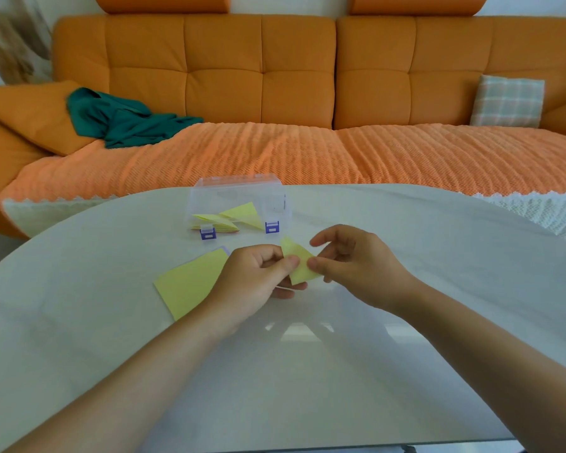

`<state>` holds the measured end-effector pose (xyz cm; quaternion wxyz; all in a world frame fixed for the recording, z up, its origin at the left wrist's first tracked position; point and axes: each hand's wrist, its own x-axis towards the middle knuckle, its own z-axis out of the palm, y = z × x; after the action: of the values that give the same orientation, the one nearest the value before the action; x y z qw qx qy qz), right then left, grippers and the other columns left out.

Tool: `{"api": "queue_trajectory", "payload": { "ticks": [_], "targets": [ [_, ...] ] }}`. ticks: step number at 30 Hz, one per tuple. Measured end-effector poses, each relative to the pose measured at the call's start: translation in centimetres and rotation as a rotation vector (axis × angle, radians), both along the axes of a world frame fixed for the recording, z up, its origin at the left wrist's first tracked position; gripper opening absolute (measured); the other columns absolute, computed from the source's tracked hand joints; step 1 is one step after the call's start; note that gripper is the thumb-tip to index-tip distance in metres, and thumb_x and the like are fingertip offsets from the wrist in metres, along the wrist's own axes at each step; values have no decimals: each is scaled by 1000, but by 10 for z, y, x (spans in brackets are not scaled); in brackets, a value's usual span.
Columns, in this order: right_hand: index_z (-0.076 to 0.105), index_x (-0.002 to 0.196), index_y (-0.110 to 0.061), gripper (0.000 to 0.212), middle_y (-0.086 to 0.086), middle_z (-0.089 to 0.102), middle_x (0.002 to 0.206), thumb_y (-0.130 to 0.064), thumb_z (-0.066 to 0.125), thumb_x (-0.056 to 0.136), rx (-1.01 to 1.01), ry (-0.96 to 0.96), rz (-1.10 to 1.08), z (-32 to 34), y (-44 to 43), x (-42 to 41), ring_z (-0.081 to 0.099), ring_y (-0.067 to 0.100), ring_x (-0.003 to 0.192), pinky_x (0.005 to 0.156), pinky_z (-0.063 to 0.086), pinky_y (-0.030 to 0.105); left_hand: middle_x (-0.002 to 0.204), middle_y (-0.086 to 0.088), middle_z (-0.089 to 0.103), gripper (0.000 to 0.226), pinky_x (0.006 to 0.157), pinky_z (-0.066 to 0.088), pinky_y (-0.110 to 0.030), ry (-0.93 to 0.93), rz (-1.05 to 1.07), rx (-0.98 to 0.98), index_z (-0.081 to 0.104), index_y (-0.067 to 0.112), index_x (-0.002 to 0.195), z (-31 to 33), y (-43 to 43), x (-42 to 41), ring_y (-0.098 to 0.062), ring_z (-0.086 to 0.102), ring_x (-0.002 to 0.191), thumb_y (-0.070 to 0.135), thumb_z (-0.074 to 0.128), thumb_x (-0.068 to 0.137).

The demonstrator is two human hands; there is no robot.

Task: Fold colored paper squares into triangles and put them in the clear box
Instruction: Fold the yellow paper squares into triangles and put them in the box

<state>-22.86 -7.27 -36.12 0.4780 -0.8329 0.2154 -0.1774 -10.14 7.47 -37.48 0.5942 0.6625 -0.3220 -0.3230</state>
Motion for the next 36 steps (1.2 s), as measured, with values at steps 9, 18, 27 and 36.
{"api": "queue_trajectory", "payload": {
  "ticks": [9, 18, 27, 36],
  "targets": [
    [79, 77, -30, 13, 7, 73, 72, -32, 72, 88, 147, 128, -31, 7, -2, -1, 63, 6, 64, 73, 49, 33, 84, -11, 77, 16, 64, 59, -25, 43, 4, 2, 71, 3, 90, -3, -1, 1, -23, 76, 79, 16, 65, 96],
    [80, 82, -25, 12, 7, 74, 79, -33, 74, 88, 112, 172, 29, 12, -10, -6, 63, 7, 65, 75, 52, 32, 81, -10, 76, 20, 66, 59, -25, -107, -48, -59, 74, 15, 103, 5, 7, 15, -21, 75, 74, 1, 66, 91],
    [80, 81, -26, 16, 2, 74, 78, -40, 74, 87, 130, 179, 42, 9, -6, -2, 60, 3, 64, 64, 46, 19, 80, -10, 77, 20, 64, 59, -24, -65, -59, -64, 75, 17, 99, 7, 7, 9, -23, 76, 73, 0, 70, 88],
    [81, 82, -25, 18, 8, 75, 90, -43, 80, 79, 137, 241, 139, 13, -10, -6, 62, 12, 76, 78, 50, 35, 76, -15, 76, 25, 65, 59, -25, -92, -159, -20, 82, 21, 87, 13, 13, 15, -24, 75, 71, -2, 75, 81]
  ]
}}
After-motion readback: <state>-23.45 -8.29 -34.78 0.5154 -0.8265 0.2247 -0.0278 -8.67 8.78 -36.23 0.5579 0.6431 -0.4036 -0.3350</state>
